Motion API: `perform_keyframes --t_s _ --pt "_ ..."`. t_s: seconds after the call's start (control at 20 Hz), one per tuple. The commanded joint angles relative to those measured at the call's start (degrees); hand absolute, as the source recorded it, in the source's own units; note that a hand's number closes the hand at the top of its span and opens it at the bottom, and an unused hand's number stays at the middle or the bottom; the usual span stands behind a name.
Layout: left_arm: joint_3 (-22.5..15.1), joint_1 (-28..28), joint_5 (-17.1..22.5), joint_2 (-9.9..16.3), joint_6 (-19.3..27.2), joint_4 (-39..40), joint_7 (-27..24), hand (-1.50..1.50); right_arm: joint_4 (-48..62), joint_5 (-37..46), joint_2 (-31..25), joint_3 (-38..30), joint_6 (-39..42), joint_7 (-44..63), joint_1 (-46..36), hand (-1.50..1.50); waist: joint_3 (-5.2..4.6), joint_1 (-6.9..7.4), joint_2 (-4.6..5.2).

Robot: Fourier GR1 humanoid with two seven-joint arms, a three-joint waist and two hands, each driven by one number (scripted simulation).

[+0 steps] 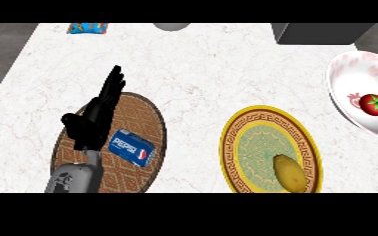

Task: Pick the tomato from the plate and place it in the bowl

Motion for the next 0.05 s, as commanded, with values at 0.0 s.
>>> perform_keyframes --t_s 0.0 --pt "1.7 0.1 0.6 0.2 -0.3 4.7 -4.9 0.00 -0.2 -0.2 -0.3 0.4 9.1 -9.2 4.7 -1.50 -0.03 -0.48 0.06"
